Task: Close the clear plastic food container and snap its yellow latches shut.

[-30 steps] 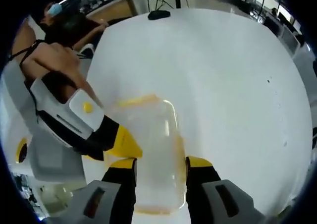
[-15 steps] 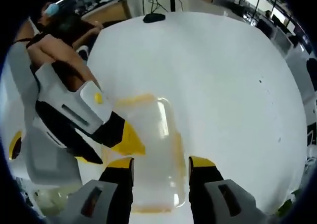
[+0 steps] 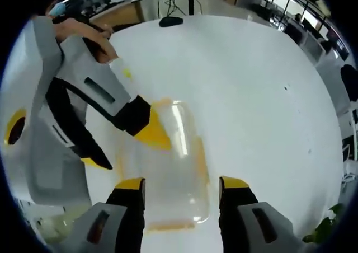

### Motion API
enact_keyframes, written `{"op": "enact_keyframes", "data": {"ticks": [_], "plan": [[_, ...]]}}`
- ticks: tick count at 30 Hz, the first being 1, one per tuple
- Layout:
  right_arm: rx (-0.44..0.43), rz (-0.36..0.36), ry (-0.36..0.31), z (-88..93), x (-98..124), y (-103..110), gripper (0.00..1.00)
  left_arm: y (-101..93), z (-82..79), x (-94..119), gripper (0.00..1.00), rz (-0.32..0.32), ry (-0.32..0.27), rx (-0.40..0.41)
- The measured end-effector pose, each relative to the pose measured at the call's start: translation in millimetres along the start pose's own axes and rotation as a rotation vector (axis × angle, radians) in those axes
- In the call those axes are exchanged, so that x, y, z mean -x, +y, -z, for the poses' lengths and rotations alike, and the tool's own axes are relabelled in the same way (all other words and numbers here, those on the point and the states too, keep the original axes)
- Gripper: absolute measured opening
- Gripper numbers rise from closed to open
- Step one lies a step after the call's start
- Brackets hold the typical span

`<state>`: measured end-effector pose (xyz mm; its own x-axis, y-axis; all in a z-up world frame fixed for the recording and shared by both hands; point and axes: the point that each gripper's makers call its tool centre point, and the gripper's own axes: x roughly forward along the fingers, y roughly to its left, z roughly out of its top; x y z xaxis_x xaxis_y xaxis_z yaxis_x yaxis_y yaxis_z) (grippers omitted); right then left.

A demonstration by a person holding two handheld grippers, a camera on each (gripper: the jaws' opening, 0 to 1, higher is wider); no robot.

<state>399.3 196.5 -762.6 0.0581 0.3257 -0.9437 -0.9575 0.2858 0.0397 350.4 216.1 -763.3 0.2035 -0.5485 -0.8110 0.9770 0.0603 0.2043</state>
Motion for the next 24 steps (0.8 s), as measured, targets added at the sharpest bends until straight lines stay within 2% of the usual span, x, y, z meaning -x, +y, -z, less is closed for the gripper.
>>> {"op": "enact_keyframes", "data": {"ticks": [10, 24], "plan": [[-0.003, 0.000, 0.001, 12.9, 5, 8, 0.59, 3.1, 0.0, 4, 0.68, 0.001, -0.006, -0.014], [-0.006, 0.002, 0.007, 23.1, 9, 17, 0.63, 13.3, 13.2, 10, 0.73, 0.009, 0.028, -0.001]]}}
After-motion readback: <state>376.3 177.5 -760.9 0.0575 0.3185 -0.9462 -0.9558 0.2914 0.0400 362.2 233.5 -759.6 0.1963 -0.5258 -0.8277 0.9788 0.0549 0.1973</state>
